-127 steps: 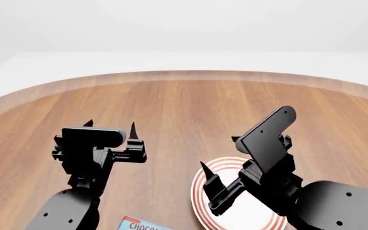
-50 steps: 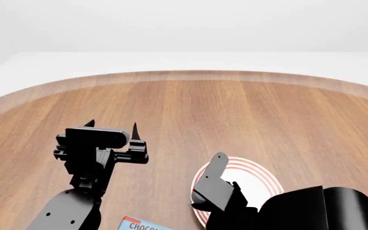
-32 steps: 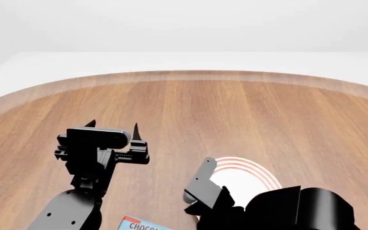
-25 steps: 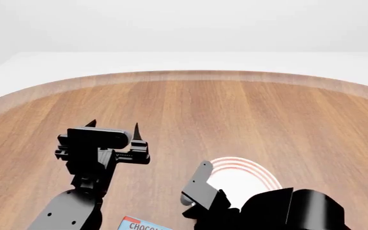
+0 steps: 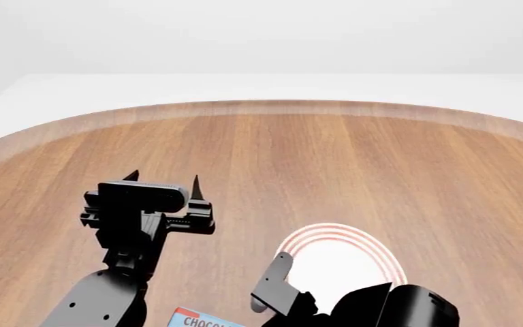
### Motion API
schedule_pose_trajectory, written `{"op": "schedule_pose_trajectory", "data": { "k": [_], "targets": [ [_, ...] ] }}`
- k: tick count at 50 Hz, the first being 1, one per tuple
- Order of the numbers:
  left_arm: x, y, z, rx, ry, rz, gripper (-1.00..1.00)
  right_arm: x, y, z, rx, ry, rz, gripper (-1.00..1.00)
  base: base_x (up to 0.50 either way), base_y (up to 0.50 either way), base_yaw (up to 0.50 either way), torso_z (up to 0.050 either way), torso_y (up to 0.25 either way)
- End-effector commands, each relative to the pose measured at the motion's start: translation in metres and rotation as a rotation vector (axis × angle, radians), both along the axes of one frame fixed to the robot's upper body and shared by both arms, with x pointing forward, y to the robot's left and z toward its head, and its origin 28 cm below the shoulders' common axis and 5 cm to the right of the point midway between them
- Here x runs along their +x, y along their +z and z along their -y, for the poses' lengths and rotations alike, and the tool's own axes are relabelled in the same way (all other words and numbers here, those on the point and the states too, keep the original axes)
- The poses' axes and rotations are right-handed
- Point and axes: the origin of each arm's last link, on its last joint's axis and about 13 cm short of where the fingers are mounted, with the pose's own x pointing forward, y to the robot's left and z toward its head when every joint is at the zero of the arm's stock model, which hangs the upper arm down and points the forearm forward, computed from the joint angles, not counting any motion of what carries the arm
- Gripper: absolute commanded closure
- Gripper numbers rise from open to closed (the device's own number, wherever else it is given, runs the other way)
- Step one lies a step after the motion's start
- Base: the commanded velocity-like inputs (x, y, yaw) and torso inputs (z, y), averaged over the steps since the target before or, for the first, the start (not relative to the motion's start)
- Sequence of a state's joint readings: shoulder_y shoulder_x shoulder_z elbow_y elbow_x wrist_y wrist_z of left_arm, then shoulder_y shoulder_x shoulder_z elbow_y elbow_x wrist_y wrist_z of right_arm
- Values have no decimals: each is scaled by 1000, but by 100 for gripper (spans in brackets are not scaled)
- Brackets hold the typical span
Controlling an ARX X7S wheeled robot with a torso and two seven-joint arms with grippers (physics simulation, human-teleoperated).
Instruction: Put the chocolate pudding to the right of the plate.
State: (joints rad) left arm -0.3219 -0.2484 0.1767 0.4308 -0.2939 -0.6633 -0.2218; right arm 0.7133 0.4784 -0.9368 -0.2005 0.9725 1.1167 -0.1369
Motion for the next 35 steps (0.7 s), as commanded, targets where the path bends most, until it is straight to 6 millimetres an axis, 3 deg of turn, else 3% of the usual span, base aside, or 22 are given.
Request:
{"op": "schedule_pose_trajectory", "data": {
  "k": [1,14,25,35],
  "targets": [
    [0,-1,0,0,0,-2,-100,-1,-7,-1,-18,-1,21,100,0,0,0,0,0],
    [0,-1,0,3,1,-3,-100,3,2,1,1,-16,82,100,0,0,0,0,0],
    [1,-1,-1,1,2,0,-100,-1,41,2,76,-13,220,100,0,0,0,0,0],
    [1,-1,-2,-2,4,2,-100,1,54,7,77,-54,261,100,0,0,0,0,0]
  ]
}}
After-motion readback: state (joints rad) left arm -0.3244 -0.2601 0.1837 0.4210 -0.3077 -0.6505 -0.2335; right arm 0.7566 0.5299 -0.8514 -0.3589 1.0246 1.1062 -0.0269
